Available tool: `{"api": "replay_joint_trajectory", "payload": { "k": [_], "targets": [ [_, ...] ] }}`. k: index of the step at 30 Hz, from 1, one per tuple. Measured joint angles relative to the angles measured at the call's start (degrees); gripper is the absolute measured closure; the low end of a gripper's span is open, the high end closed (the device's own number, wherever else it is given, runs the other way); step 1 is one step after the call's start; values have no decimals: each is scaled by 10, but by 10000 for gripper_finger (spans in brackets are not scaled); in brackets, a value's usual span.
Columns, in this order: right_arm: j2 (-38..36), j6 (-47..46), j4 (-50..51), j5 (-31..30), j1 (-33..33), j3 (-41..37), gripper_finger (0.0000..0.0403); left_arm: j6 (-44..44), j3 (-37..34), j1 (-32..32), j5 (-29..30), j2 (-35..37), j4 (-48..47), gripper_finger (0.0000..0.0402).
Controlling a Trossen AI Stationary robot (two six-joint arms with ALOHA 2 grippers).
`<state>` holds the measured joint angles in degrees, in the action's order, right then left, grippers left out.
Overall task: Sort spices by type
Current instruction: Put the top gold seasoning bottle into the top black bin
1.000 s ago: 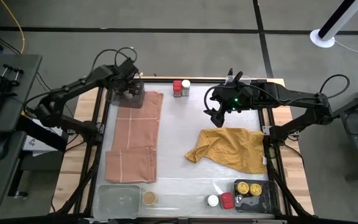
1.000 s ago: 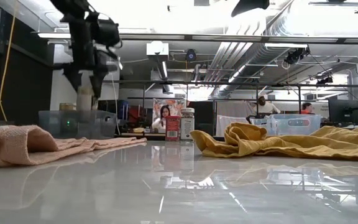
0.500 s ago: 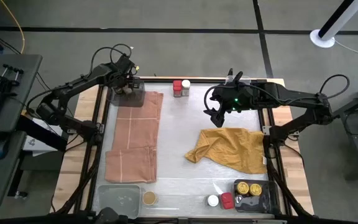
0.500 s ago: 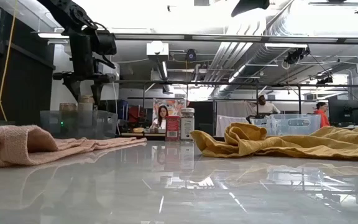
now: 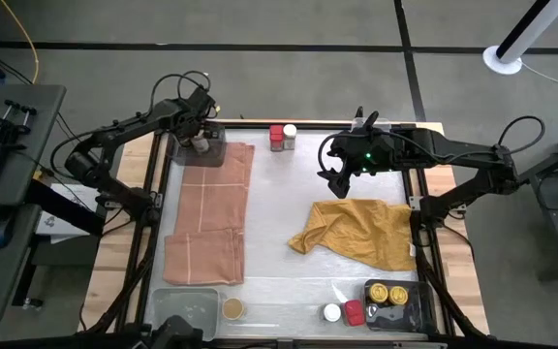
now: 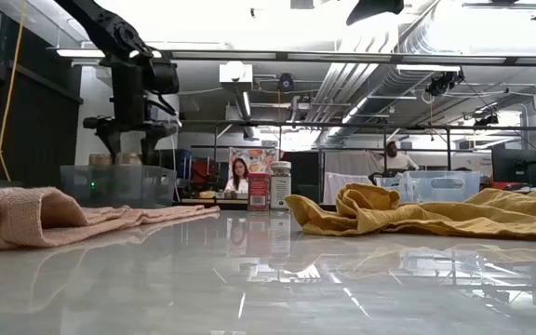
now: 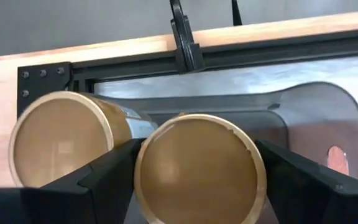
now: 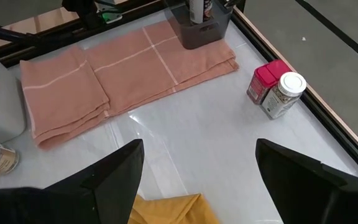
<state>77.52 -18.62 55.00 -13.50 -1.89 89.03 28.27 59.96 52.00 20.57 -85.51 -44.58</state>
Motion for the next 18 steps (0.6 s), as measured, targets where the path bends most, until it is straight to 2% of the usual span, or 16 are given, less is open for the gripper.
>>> {"api": "replay_joint_trajectory", "payload": {
  "k": [13,18],
  "targets": [
    [0,-4,0,0,0,0,98,-9,1,2,18,4,23,101],
    [0,-4,0,0,0,0,98,-36,37,2,17,4,9,101]
  ]
}}
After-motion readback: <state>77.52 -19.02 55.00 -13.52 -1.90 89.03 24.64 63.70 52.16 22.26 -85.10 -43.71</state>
